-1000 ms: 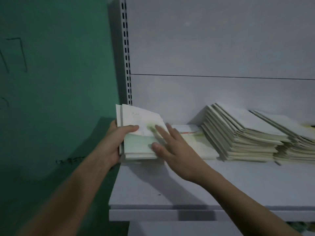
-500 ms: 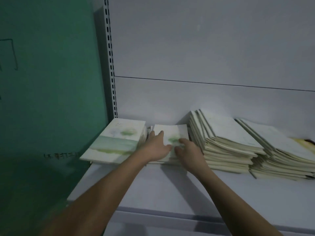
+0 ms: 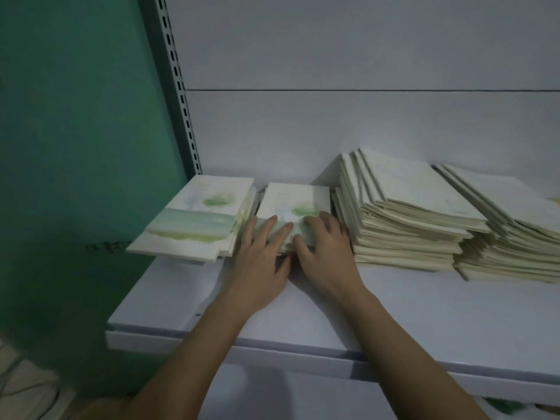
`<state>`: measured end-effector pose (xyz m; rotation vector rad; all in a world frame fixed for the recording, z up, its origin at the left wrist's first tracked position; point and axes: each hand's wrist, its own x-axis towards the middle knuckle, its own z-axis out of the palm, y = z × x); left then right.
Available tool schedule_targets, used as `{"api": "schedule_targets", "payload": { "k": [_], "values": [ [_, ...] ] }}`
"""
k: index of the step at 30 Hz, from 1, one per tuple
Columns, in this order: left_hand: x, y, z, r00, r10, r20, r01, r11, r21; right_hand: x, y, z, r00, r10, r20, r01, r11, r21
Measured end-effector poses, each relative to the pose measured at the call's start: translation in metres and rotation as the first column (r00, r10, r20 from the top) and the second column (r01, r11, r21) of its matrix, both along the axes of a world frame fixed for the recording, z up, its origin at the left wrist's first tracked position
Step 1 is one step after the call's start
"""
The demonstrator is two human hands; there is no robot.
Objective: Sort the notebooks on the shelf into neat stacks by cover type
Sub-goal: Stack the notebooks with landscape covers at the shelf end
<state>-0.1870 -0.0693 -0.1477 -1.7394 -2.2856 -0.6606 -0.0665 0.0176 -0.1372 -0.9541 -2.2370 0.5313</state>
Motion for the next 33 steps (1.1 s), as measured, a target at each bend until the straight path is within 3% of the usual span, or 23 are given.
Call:
{"api": "schedule_targets", "payload": {
  "k": [5, 9, 13, 18, 21, 24, 29, 31, 33],
  "values": [
    [-0.001, 0.003, 0.0, 1.0, 0.007, -0.02, -0.007, 1.0, 0.012, -0.002, 0.005, 0.003, 0.998, 0.035, -0.051, -0.037, 0.999, -0.04],
    [0.005, -0.001, 0.004, 0.995, 0.059, -0.085, -0.058, 0.998, 0.007, -0.003, 0.001, 0.003, 0.997, -0.006, -0.079, 0.009, 0.999, 0.047],
    [0.016, -0.011, 0.014, 0.956, 0.063, -0.287, -0.01, 0.983, 0.182, 0.0, -0.007, 0.005, 0.984, -0.012, -0.178, 0.05, 0.977, 0.207],
    [-0.004, -0.05, 0.023, 0.97, 0.053, -0.237, 0.048, 0.915, 0.401, 0.002, -0.015, 0.009, 0.971, 0.083, -0.223, 0.004, 0.931, 0.364],
    [-0.051, -0.077, 0.045, 0.983, 0.178, -0.038, -0.149, 0.907, 0.394, -0.011, -0.031, 0.015, 0.97, 0.106, -0.219, -0.023, 0.936, 0.351],
    [-0.11, -0.095, 0.062, 0.903, 0.25, 0.348, -0.358, 0.887, 0.291, -0.039, -0.06, 0.03, 0.975, 0.19, -0.118, -0.149, 0.944, 0.294],
    [-0.154, -0.103, 0.063, 0.563, 0.149, 0.813, -0.371, 0.925, 0.087, -0.108, -0.093, 0.064, 0.955, 0.231, 0.188, -0.27, 0.936, 0.224],
    [-0.157, -0.104, 0.062, 0.4, 0.078, 0.913, -0.279, 0.96, 0.041, -0.136, -0.095, 0.069, 0.919, 0.205, 0.337, -0.273, 0.947, 0.169],
    [-0.16, -0.106, 0.064, 0.299, 0.037, 0.954, -0.192, 0.981, 0.022, -0.155, -0.093, 0.068, 0.857, 0.177, 0.485, -0.249, 0.964, 0.089]
  ]
}}
